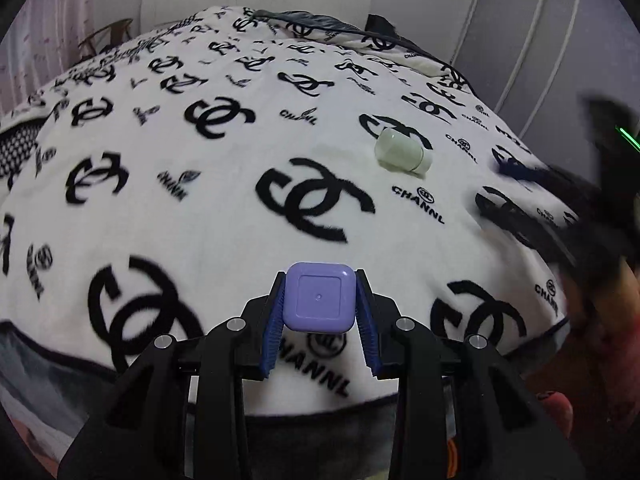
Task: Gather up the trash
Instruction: 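Hold purple cap with left tool while right tool grasps pale green bottle, then carry purple cap with left tool while right tool carries pale bottle, both releasing into bin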
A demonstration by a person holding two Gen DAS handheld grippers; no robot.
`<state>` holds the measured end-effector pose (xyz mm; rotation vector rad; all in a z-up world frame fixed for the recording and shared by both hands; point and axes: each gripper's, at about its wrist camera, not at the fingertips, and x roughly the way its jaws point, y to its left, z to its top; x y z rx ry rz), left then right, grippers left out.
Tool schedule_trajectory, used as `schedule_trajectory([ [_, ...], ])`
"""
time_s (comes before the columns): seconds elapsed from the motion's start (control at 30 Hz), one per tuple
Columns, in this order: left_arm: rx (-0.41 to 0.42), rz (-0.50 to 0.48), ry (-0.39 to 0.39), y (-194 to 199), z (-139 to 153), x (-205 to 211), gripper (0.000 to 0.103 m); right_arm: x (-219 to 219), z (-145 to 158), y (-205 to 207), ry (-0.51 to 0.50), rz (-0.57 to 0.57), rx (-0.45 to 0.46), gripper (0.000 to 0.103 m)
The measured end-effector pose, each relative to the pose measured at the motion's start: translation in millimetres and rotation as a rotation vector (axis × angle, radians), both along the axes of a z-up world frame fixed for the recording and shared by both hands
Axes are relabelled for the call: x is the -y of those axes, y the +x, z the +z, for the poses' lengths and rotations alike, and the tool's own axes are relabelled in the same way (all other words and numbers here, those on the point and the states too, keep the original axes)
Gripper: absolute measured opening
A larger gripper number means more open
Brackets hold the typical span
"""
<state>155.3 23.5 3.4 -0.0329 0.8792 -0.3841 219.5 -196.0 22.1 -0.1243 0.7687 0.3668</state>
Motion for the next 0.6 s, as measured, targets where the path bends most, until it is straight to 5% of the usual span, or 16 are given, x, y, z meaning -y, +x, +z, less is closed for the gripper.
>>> schedule_trajectory([
  [0.13,-0.010,0.005,-0.040,-3.8,-1.1,-8.6,0.032,0.3,-21.5,80.1,-0.090,-0.040,-0.070,0.097],
  [0.23,-0.014,0.002,-0.053,-4.9,-1.4,-11.2,0.032,-2.7,-40.9,101.7,-0.149,-0.042,-0.126,0.097],
  [0.3,-0.017,0.003,-0.060,-4.8,-2.3,-12.5,0.032,-4.1,-51.3,114.0,-0.193,-0.060,-0.142,0.086],
  [0.5,-0.037,0.002,-0.082,-6.9,-8.1,-13.1,0.032,-6.3,-54.9,108.4,-0.177,-0.067,-0.166,0.056],
  [0.6,-0.036,0.001,-0.080,-12.1,-7.9,-12.1,0.032,-0.9,-41.6,89.0,-0.151,-0.067,-0.136,0.052],
])
